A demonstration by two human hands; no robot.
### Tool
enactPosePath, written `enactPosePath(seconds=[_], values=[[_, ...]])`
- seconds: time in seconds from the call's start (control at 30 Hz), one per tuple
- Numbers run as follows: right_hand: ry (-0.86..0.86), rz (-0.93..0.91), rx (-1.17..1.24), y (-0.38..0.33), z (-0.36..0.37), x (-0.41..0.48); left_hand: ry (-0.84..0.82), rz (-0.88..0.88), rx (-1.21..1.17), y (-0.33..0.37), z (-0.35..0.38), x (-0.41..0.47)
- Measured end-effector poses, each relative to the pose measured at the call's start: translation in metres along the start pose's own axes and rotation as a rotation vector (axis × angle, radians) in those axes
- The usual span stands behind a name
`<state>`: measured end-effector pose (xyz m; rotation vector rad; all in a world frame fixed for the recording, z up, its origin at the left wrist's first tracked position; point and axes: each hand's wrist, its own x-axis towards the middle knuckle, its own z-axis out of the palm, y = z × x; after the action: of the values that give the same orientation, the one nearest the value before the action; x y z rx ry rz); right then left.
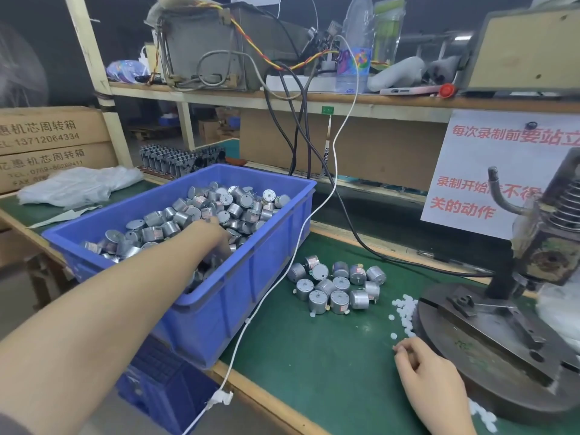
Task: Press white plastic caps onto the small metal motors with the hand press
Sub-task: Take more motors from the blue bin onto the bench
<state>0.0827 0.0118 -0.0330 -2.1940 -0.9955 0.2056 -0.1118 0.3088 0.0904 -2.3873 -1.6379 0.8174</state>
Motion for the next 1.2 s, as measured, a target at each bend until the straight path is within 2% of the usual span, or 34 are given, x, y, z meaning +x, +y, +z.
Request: enactPosePath(seconds=[0.23,0.43,0.57,0.73,0.83,0.93,1.07,1.2], values=[[0.002,-0.003,0.001,0.001,-0.001,-0.002,-0.1,0.099,-0.132,-0.002,-0.008,-0.009],[-0.007,-0.005,-0.028,0.003,-0.001,-0.001,-0.344,0.028,-0.057,0.006,-0.023,-0.022],[0.011,0.0,-0.006,0.003,-0.002,-0.003,-0.173,0.026,-0.018,0.014,-0.02,-0.022],[0.014,0.001,0.012,0.004,-0.001,-0.003,-0.182,0.073,-0.026,0.009,-0.013,-0.023],[0.018,-0.003,0.022,0.004,-0.001,-0.003,-0.115,0.148,0.016,0.007,-0.011,-0.027],[0.012,-0.003,0.023,0.004,-0.001,-0.002,-0.061,0.151,-0.094,0.0,-0.003,-0.025],[0.014,-0.006,0.021,0.003,-0.002,-0.003,0.016,0.102,-0.382,-0.006,0.005,-0.01],[0.027,-0.007,0.03,0.002,-0.003,-0.004,-0.08,0.085,-0.479,-0.008,0.006,-0.006]])
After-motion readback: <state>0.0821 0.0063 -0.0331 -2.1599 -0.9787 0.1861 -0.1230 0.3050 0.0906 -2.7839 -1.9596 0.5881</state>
